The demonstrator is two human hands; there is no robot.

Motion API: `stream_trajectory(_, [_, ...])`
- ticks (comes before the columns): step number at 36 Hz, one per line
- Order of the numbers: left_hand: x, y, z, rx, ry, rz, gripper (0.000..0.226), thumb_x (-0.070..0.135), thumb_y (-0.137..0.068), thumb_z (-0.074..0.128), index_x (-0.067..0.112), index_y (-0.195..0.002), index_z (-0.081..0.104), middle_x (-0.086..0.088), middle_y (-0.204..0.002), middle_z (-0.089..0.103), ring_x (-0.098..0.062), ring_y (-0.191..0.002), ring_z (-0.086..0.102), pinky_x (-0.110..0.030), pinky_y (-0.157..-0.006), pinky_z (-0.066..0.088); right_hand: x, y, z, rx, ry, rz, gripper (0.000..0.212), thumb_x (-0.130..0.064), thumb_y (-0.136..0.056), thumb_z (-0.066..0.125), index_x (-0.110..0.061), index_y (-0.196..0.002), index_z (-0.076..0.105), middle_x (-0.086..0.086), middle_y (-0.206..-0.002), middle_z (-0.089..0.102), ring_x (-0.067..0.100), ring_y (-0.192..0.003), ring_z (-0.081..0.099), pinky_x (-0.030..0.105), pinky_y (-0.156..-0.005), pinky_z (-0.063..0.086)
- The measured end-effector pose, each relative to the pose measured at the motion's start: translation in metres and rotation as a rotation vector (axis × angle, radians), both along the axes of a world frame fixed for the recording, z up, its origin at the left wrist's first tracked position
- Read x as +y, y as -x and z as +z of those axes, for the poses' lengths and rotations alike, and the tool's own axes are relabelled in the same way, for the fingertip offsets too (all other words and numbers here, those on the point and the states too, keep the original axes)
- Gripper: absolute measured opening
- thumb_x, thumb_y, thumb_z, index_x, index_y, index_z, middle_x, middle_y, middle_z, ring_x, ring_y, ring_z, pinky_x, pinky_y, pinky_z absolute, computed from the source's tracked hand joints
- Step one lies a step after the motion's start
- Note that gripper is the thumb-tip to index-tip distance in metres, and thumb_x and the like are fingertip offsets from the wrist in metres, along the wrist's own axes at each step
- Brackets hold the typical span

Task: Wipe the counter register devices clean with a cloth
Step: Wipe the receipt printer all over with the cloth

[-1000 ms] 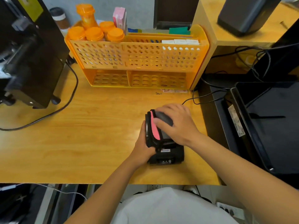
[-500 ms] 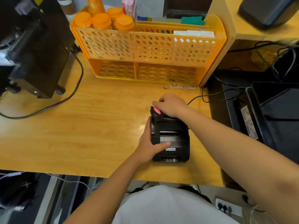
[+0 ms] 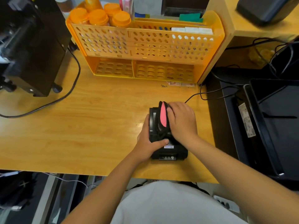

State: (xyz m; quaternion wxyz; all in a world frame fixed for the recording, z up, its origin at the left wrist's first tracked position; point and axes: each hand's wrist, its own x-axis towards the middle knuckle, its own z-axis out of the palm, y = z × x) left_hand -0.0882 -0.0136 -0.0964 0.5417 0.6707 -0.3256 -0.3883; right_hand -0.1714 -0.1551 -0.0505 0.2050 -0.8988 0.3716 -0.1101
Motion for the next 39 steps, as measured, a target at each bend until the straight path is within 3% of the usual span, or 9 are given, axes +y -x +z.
stream_trajectory(6, [-0.001, 0.003, 0.0, -0.045, -0.057, 0.005, 0.093, 0.052, -0.083, 0.074, 0.062, -0.15, 0.01, 0.047, -0.142, 0.042, 0.013, -0.136, 0.044, -0.035, -0.119, 0.038, 0.049, 0.028, -0.008, 0.156, 0.23, 0.088, 0.064, -0.042, -0.106, 0.022, -0.009, -0.161, 0.025, 0.01, -0.166, 0.029, 0.031, -0.156, 0.016, 0.055, -0.124, 0.02])
stream_trajectory(10, [0.0, 0.002, -0.007, -0.038, -0.064, 0.027, 0.1, 0.042, -0.08, 0.08, 0.028, -0.162, 0.022, 0.013, -0.154, 0.048, -0.006, -0.142, 0.047, -0.039, -0.118, 0.04, 0.034, 0.009, -0.003, 0.212, 0.278, 0.239, 0.064, -0.048, -0.105, 0.025, -0.015, -0.16, 0.029, 0.005, -0.163, 0.036, 0.029, -0.154, 0.024, 0.054, -0.124, 0.014])
stream_trajectory(15, [0.001, -0.001, -0.017, 0.025, -0.1, 0.044, 0.094, 0.043, -0.068, 0.087, 0.024, -0.148, 0.043, 0.002, -0.135, 0.065, -0.02, -0.128, 0.06, -0.055, -0.108, 0.048, 0.018, -0.037, 0.008, 0.288, 0.253, 0.319, 0.052, -0.053, -0.1, 0.033, -0.027, -0.139, 0.055, -0.003, -0.136, 0.061, 0.025, -0.122, 0.054, 0.049, -0.106, 0.032])
stream_trajectory(22, [0.002, 0.0, -0.021, 0.064, -0.125, 0.044, 0.085, 0.055, -0.065, 0.086, 0.031, -0.139, 0.051, 0.012, -0.122, 0.069, -0.009, -0.119, 0.064, -0.043, -0.104, 0.053, 0.001, -0.065, 0.019, 0.405, 0.077, 0.298, 0.045, -0.058, -0.091, 0.044, -0.032, -0.12, 0.065, -0.002, -0.113, 0.068, 0.027, -0.103, 0.062, 0.04, -0.078, 0.039])
stream_trajectory(26, [0.001, 0.001, -0.013, 0.027, -0.104, 0.025, 0.087, 0.055, -0.072, 0.085, 0.066, -0.141, 0.033, 0.031, -0.133, 0.059, 0.001, -0.128, 0.056, -0.042, -0.108, 0.048, -0.024, -0.07, 0.029, 0.399, -0.24, 0.178, 0.047, -0.067, -0.084, 0.052, -0.031, -0.106, 0.073, -0.007, -0.103, 0.07, 0.021, -0.093, 0.063, 0.033, -0.069, 0.04])
stream_trajectory(30, [0.002, 0.001, -0.005, 0.042, -0.071, 0.008, 0.11, 0.058, -0.075, 0.086, 0.055, -0.158, 0.014, 0.022, -0.154, 0.046, -0.01, -0.144, 0.045, -0.054, -0.116, 0.041, -0.038, -0.061, 0.032, 0.334, -0.356, 0.052, 0.052, -0.075, -0.082, 0.053, -0.028, -0.083, 0.076, -0.006, -0.08, 0.07, 0.017, -0.077, 0.064, 0.031, -0.058, 0.04])
stream_trajectory(35, [0.001, 0.002, -0.006, 0.031, -0.045, -0.009, 0.107, 0.046, -0.079, 0.086, 0.047, -0.161, 0.017, 0.013, -0.155, 0.049, -0.017, -0.142, 0.049, -0.058, -0.114, 0.042, -0.025, -0.022, 0.016, 0.08, -0.283, -0.086, 0.057, -0.076, -0.089, 0.048, -0.025, -0.094, 0.074, -0.008, -0.087, 0.07, 0.018, -0.084, 0.063, 0.033, -0.062, 0.046])
stream_trajectory(37, [0.001, 0.002, -0.006, 0.02, -0.038, -0.003, 0.104, 0.045, -0.08, 0.085, 0.048, -0.16, 0.019, 0.018, -0.153, 0.05, -0.011, -0.141, 0.049, -0.055, -0.115, 0.042, -0.017, -0.007, 0.006, -0.094, -0.31, -0.103, 0.049, -0.067, -0.093, 0.054, -0.024, -0.106, 0.073, -0.004, -0.106, 0.07, 0.022, -0.103, 0.063, 0.038, -0.078, 0.051])
stream_trajectory(39, [0.002, 0.003, -0.006, 0.027, -0.037, 0.002, 0.104, 0.046, -0.079, 0.085, 0.049, -0.16, 0.019, 0.023, -0.151, 0.05, -0.005, -0.14, 0.049, -0.051, -0.116, 0.043, -0.006, 0.006, -0.001, -0.192, -0.403, -0.136, 0.055, -0.057, -0.095, 0.059, -0.024, -0.14, 0.059, -0.001, -0.148, 0.054, 0.021, -0.139, 0.045, 0.043, -0.108, 0.043])
